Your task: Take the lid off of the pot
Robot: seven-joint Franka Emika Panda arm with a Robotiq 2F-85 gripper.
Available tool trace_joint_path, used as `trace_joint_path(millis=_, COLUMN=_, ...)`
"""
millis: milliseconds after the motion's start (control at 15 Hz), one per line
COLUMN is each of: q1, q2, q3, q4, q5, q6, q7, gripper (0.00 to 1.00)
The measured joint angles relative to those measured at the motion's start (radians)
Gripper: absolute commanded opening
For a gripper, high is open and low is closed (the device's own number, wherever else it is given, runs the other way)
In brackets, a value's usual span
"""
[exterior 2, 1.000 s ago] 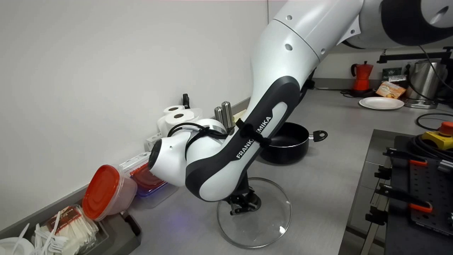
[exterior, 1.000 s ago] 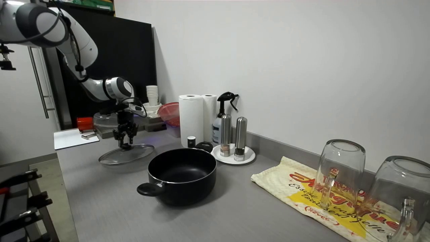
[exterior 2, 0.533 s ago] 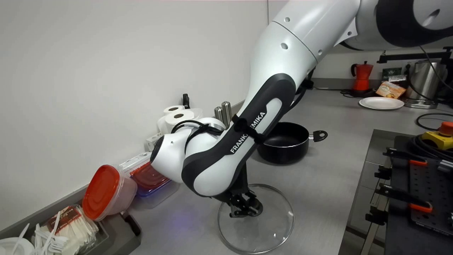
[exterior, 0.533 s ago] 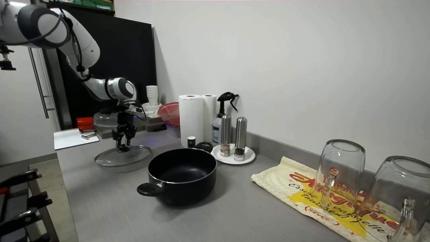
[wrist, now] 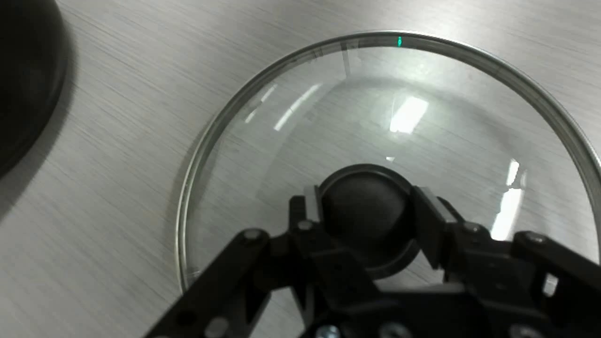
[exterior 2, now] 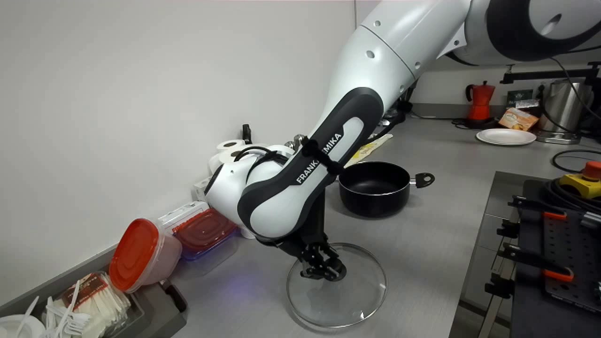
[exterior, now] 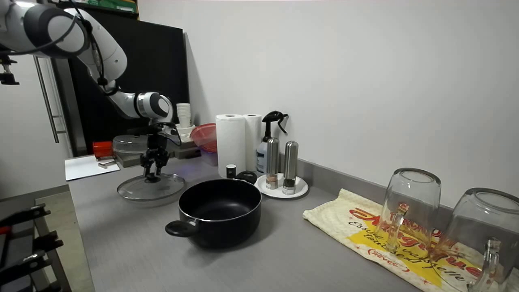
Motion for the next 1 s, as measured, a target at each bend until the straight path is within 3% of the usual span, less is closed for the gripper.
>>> trace_joint_path(millis=933, q1=-0.024, q2=0.021, q3=-0.006, q4=0.005, q5=0.02, q6=0.011, q7=0.007, gripper=0.24)
trace_joint_path(millis=1000, q1=-0.024, q2=0.021, q3=-0.008, q4=0.005, q5=0.02, q6=0.011, q7=0.008, gripper=0.74)
